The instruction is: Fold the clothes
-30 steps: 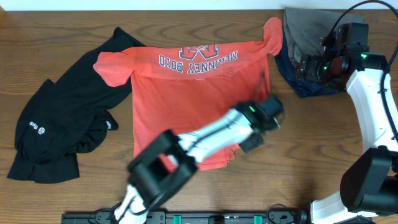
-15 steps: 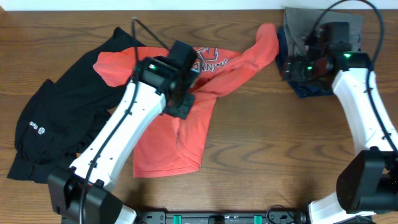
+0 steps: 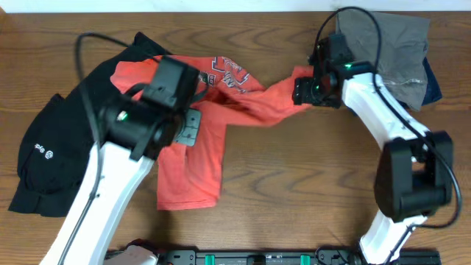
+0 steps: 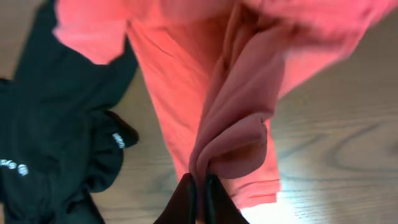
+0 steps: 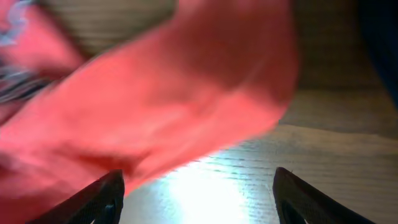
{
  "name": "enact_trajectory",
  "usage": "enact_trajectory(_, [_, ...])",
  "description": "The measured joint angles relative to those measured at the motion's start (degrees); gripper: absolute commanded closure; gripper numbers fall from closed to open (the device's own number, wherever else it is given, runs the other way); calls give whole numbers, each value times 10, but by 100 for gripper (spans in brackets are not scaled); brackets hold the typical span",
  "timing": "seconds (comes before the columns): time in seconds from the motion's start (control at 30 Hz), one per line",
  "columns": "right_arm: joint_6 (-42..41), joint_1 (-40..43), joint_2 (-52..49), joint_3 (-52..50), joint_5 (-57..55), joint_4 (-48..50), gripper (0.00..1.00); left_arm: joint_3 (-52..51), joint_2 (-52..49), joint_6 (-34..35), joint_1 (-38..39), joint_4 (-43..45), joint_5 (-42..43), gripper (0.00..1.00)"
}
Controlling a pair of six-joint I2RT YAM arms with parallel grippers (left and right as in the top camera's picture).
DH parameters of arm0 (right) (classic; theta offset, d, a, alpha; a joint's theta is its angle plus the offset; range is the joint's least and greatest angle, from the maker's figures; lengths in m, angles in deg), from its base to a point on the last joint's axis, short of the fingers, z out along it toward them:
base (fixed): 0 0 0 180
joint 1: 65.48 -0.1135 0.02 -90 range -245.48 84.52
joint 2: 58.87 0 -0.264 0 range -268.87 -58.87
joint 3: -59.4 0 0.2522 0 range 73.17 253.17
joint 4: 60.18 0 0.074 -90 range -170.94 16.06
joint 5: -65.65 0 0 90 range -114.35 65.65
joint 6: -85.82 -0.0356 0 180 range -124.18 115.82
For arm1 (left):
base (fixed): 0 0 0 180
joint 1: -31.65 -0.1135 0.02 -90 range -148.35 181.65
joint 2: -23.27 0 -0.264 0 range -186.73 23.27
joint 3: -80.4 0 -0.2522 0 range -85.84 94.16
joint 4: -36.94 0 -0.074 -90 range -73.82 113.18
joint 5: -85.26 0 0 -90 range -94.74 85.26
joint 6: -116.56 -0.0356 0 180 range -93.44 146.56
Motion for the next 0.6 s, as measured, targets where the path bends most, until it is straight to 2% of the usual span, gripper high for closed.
enact_trajectory(0.37, [-18,3,-12,-2,-15,-32,32,0,12,9,0,-4,-37,94])
enact_trajectory(0.6, [-24,3,-12,-54,-17,-30,33,-1,4,9,0,-3,-43,94])
